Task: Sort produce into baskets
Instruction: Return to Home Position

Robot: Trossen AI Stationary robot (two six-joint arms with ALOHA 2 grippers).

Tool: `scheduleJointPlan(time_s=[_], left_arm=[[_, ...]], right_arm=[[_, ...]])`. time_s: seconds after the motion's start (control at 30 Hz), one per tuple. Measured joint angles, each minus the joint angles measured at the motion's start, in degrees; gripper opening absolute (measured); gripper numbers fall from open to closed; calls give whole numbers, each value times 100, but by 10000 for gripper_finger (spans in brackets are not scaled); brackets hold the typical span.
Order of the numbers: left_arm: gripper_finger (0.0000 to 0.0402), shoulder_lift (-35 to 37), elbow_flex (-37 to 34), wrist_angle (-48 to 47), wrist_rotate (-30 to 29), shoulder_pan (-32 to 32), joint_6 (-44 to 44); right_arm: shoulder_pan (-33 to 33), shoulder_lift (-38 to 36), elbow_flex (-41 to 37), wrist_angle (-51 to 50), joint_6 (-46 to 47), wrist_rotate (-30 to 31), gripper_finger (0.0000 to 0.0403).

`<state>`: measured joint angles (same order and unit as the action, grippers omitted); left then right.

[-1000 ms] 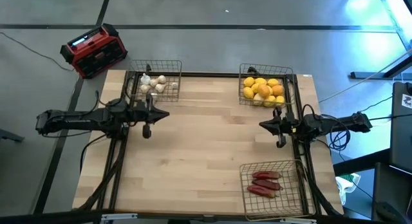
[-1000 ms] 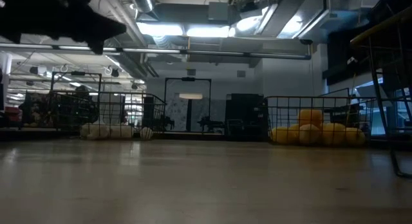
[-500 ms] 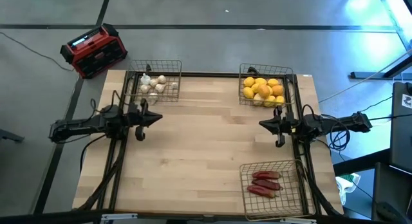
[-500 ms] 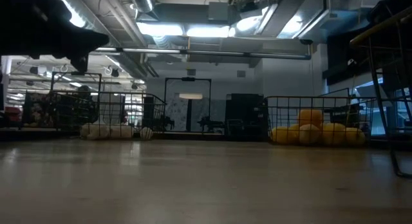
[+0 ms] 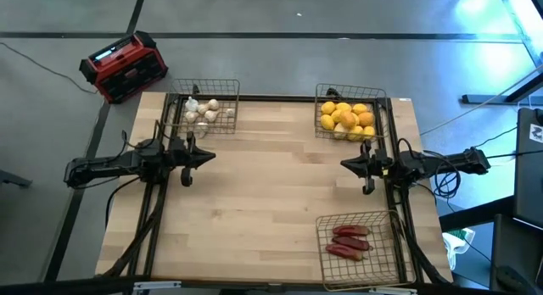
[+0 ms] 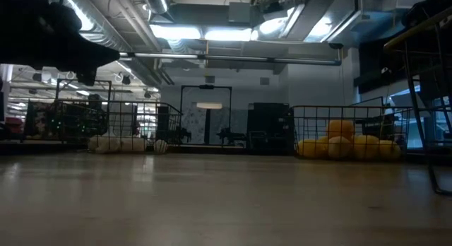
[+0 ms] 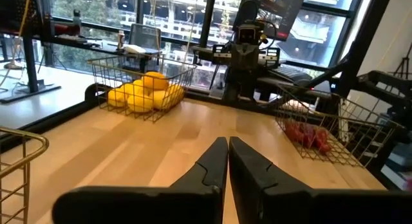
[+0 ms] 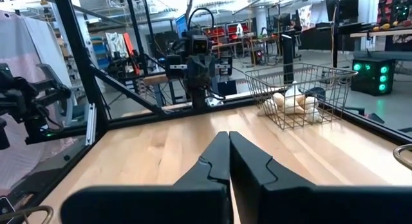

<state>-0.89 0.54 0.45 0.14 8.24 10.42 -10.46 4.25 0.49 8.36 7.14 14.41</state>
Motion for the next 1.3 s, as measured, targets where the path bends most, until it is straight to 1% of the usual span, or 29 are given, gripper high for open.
scheduleJointPlan(time_s=[0.6, 0.8, 1.3], left_arm=[[13, 0, 0, -4, -70, 1, 7], [13, 0, 0, -4, -78, 1, 10], [13, 0, 0, -4, -81, 1, 10]], right_arm=[[0, 0, -6, -32, 0, -10, 9], [-2, 0, -6, -287, 0, -220, 9], [-2, 0, -6, -293, 0, -221, 9]])
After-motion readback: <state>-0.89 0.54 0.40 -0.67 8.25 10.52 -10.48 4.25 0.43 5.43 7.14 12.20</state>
